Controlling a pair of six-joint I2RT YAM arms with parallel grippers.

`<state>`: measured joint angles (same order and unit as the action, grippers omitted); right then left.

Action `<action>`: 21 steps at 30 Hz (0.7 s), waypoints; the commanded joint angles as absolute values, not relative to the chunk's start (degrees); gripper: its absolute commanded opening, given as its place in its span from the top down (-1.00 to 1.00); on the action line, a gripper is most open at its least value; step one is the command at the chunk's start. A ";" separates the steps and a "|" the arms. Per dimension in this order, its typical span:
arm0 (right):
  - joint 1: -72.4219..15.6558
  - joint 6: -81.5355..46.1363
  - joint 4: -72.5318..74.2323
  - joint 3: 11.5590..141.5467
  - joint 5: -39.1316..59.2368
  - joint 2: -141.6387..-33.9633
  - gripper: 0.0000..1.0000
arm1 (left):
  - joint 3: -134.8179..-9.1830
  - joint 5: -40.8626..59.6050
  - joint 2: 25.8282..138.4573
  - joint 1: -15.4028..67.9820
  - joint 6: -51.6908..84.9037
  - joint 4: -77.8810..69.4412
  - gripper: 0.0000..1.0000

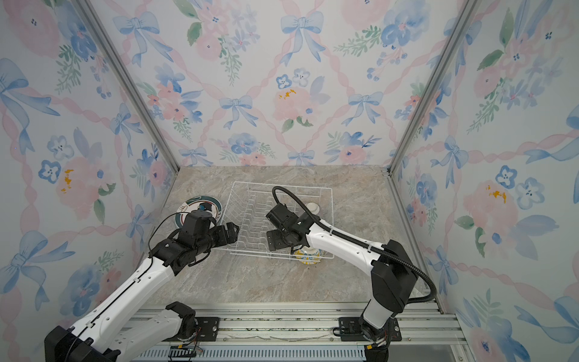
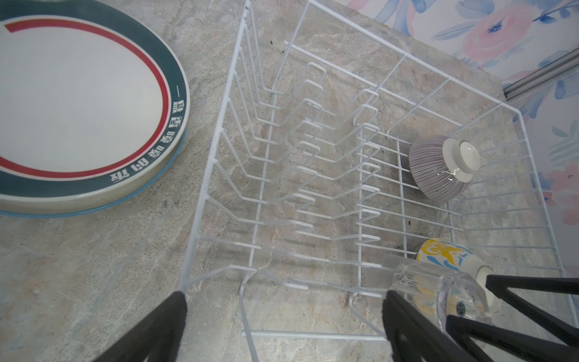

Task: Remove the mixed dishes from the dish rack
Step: 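Lower the right gripper onto the last clear cup in the rack and close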

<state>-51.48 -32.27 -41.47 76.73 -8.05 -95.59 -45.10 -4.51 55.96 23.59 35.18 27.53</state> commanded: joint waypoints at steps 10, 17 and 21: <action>-52.07 -31.22 -46.48 79.63 -8.10 -100.27 -0.67 | -44.68 -4.35 54.94 24.00 35.33 24.82 -0.96; -52.08 -30.46 -47.72 80.54 -8.83 -101.48 -0.69 | -43.82 -4.28 53.72 23.99 35.76 24.18 -0.96; -51.60 -29.61 -49.03 81.88 -9.13 -102.06 -0.50 | -43.27 -4.23 52.92 24.06 36.04 23.43 -0.96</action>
<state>-51.55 -30.65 -45.56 79.99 -7.66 -101.14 -44.47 -4.49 54.06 23.59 35.22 24.67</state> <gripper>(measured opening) 0.765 0.980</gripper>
